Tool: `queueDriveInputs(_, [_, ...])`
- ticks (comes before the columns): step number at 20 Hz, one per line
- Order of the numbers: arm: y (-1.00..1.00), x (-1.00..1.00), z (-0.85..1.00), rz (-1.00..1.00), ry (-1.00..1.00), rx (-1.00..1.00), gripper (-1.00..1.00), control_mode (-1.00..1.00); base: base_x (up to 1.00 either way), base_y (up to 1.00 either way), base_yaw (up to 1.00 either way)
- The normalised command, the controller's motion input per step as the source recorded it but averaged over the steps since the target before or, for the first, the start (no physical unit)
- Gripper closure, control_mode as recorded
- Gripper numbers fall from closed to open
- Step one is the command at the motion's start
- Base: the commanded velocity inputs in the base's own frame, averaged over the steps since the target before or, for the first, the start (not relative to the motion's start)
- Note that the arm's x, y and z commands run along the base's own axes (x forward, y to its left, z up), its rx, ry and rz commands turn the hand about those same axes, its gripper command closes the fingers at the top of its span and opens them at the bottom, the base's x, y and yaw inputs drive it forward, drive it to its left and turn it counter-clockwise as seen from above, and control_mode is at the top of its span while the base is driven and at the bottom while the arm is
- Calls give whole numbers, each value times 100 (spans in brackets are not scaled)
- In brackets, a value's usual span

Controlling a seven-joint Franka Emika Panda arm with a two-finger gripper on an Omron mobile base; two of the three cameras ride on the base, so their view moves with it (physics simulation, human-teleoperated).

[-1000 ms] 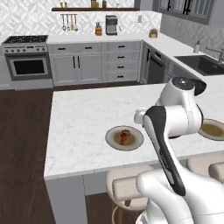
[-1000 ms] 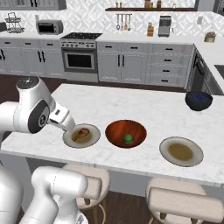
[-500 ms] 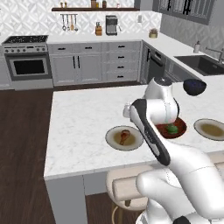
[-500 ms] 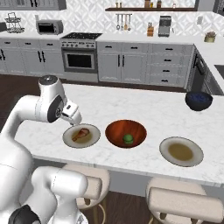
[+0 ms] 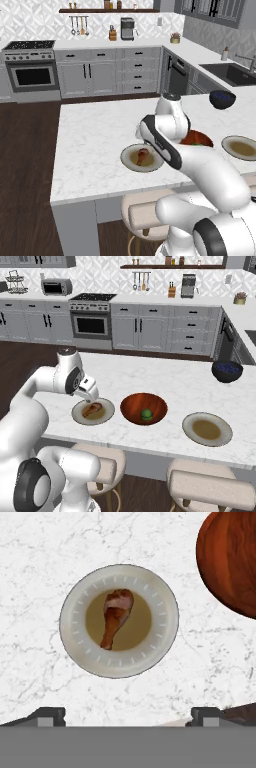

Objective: Pick the chicken drumstick and avocado from their plates and place them in the bowl. Then put the bowl in the fridge.

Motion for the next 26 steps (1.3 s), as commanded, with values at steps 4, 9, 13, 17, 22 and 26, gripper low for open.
queueDriveInputs(4, [4, 50, -58, -8, -2, -16, -100, -100, 0, 0, 0])
queueDriveInputs(9, [4, 62, -19, -11, 0, 0, -100, -100, 0, 0, 0])
queueDriveInputs(13, [26, 23, -19, -11, -2, 0, -100, -100, 0, 0, 0])
queueDriveInputs(17, [5, 3, -44, -4, -6, 11, -100, -100, 0, 0, 0])
queueDriveInputs(22, [-1, 45, -32, 0, 4, 9, -100, -100, 0, 0, 0])
queueDriveInputs(26, [0, 58, -47, 0, 3, 3, -100, -100, 0, 0, 0])
